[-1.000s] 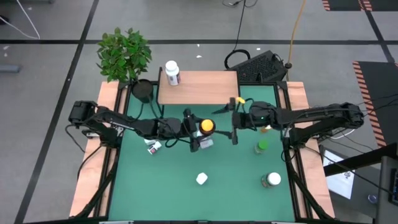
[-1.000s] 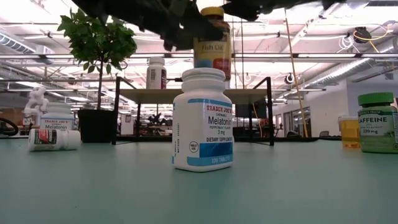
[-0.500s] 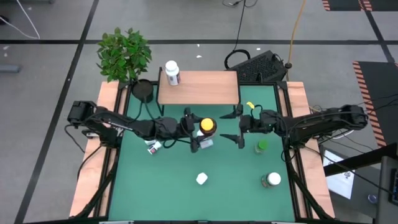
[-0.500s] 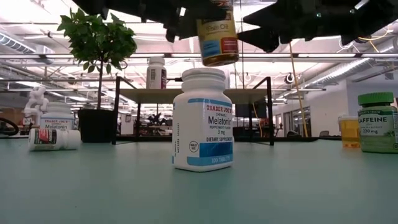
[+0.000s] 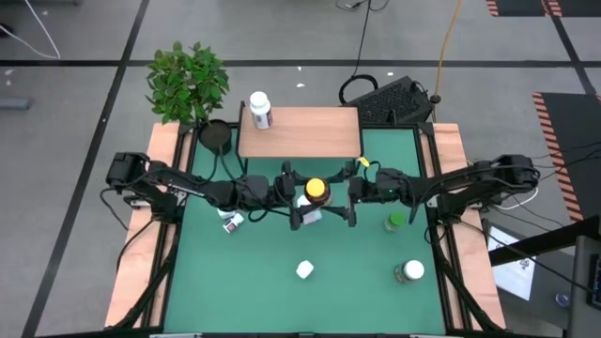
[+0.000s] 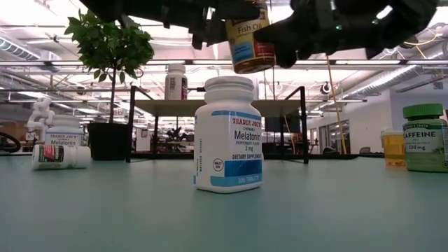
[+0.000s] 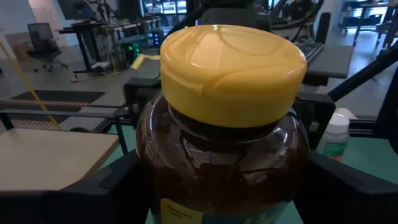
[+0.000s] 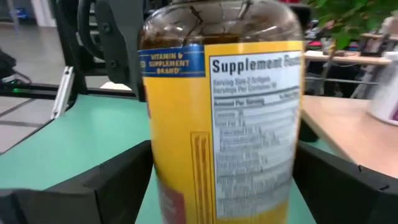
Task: Pick and place medicine bottles onto shelf by color
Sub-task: Put the yellow pill bottle on the shelf
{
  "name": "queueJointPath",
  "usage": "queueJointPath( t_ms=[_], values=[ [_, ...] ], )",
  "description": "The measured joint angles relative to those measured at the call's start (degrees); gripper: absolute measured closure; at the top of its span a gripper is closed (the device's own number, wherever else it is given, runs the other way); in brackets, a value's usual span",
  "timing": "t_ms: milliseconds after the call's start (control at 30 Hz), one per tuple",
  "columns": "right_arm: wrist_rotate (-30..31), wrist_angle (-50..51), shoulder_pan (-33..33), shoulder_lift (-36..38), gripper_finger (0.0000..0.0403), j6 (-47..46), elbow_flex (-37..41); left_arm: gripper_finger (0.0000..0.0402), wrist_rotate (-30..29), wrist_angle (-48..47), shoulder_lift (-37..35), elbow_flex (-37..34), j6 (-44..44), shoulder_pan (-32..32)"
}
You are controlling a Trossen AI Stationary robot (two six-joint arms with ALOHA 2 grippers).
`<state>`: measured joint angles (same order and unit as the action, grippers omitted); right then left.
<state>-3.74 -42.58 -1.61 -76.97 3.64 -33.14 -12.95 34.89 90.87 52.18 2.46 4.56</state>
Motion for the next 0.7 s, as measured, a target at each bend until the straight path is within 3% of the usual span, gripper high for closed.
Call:
queueJointPath(
  t_ms=[500, 700],
  values=[
    [-0.84, 1.44, 0.05, -2.62, 0.0099, -0.13, -1.73, 0.0095, -0.25, -1.79, 0.03, -0.02, -0.13, 0.50],
    [-0.83, 2.53, 0.05, -2.63, 0.0099, 0.07, -1.79, 0.0052, -0.08, -2.77, 0.02, -0.02, 0.10, 0.50]
  ],
)
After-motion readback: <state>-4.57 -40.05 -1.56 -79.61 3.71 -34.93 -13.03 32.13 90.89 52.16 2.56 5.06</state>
